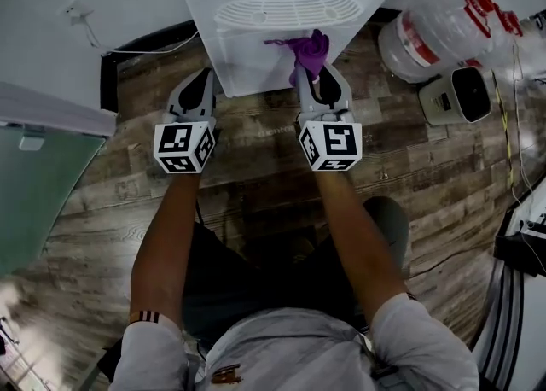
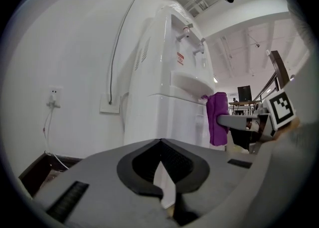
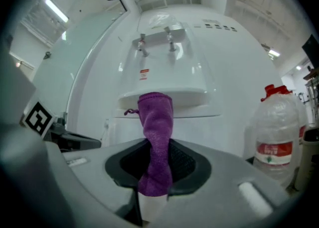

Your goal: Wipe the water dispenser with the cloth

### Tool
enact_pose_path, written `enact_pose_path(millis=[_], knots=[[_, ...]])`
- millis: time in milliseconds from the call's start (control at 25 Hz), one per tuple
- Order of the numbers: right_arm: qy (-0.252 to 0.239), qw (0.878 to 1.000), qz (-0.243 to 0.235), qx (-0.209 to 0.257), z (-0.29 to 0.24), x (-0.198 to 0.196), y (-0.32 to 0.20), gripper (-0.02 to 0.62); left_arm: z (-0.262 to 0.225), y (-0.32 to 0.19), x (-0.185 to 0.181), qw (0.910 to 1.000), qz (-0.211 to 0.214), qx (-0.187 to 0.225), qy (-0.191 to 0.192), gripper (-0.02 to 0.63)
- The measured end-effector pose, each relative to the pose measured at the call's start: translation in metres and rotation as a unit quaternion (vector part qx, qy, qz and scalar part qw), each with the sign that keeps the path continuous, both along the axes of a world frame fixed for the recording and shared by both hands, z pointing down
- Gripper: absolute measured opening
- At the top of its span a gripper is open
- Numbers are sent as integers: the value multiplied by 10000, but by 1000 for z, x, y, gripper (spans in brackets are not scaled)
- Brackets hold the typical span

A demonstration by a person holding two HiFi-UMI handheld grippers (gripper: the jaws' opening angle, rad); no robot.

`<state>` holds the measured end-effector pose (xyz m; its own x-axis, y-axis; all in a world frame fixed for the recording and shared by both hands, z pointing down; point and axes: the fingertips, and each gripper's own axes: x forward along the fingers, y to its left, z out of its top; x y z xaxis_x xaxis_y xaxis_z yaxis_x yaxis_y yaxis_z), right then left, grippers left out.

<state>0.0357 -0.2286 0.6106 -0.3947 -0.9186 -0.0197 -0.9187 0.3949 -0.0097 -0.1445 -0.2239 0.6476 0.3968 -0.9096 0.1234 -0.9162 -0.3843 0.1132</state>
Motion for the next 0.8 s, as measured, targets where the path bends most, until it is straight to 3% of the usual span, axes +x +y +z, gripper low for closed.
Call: enact_pose_path(millis=[120, 360, 600, 800], knots=[[100, 9993, -351, 51, 18, -43, 12, 100, 11, 1, -3, 10000, 4, -63, -8, -2], [-152, 9968, -760, -207, 59, -104, 17, 100, 31, 6, -16, 9998, -49, -202, -48, -2], [-82, 9930, -1158, -192, 79, -148, 17, 100, 51, 9, -23, 9995, -63, -311, -17, -2], [-18, 9919, -1254, -224, 95, -162, 11, 100, 63, 9, -20, 9989, -113, -424, 143, -2]])
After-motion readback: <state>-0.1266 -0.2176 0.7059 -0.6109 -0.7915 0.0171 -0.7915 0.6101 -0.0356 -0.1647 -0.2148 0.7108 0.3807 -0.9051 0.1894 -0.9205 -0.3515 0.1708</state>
